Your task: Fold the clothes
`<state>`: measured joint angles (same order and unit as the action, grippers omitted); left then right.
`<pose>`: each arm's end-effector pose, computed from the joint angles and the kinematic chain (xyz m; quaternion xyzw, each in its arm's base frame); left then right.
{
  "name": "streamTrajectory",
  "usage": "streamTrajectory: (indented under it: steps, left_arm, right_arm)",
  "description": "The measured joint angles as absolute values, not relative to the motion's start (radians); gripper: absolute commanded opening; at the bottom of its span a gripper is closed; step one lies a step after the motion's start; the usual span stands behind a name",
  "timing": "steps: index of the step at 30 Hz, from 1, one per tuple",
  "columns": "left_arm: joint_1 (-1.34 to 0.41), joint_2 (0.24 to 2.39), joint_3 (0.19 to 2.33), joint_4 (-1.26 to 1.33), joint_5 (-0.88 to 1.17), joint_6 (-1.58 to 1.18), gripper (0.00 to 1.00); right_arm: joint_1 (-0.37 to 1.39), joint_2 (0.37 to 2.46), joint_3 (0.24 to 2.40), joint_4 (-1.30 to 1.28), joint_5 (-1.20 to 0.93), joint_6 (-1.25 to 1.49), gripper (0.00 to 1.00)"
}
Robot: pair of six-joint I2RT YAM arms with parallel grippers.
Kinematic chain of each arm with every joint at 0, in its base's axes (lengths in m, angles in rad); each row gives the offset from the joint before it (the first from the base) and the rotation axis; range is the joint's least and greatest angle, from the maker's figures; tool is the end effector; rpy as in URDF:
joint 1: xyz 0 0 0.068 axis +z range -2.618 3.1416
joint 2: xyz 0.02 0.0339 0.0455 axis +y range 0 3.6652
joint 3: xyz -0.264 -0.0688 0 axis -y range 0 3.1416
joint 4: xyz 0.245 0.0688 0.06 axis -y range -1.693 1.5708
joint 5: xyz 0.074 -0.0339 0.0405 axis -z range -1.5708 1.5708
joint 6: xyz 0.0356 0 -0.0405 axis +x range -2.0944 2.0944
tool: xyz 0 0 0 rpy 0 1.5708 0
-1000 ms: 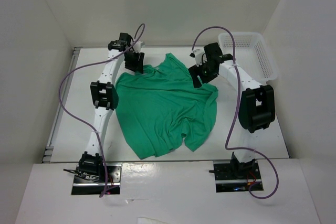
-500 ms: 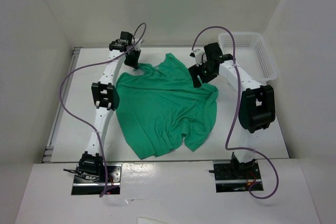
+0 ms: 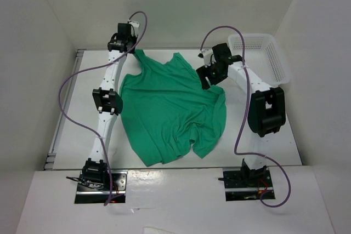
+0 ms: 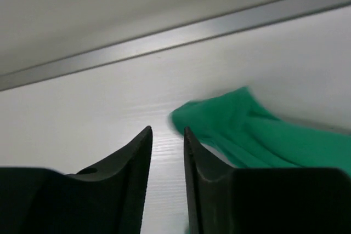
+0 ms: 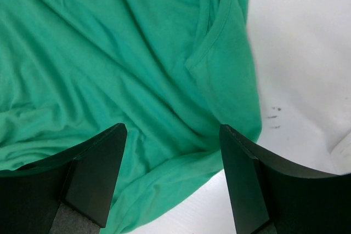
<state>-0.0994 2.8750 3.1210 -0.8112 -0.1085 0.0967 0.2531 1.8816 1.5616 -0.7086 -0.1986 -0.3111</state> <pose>0.5875 -0.0547 0.2423 0.0596 0.8733 0.0469 0.4812 0.3936 0.1091 0.2515 -0.2924 0.9134 0.0877 0.2691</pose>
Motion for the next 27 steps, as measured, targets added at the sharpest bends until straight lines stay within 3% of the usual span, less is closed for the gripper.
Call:
streamTrajectory:
  steps: [4,6,9,13,27]
  left_arm:
    - [-0.099,2.881,3.121,-0.722,-0.267,0.16,0.59]
    - [-0.099,2.89,3.121,-0.665,-0.341,0.197,0.74]
    - [-0.098,2.907,3.121,-0.605,-0.41,0.239,0.83]
    - [-0.095,2.909,3.121,-0.655,-0.371,0.23,0.84]
    - [0.056,2.846,3.102,-1.182,0.191,0.166,0.79]
  right_arm:
    - [0.253,1.938,1.601,-0.683,-0.192,-0.307,0.76]
    - [0.254,1.967,1.614,-0.674,-0.189,-0.306,0.76]
    - [0.259,2.0,1.621,-0.67,-0.179,-0.304,0.76]
    - [0.279,2.009,1.629,-0.672,-0.15,-0.304,0.76]
    - [0.321,2.174,1.846,-0.61,-0.045,-0.305,0.69]
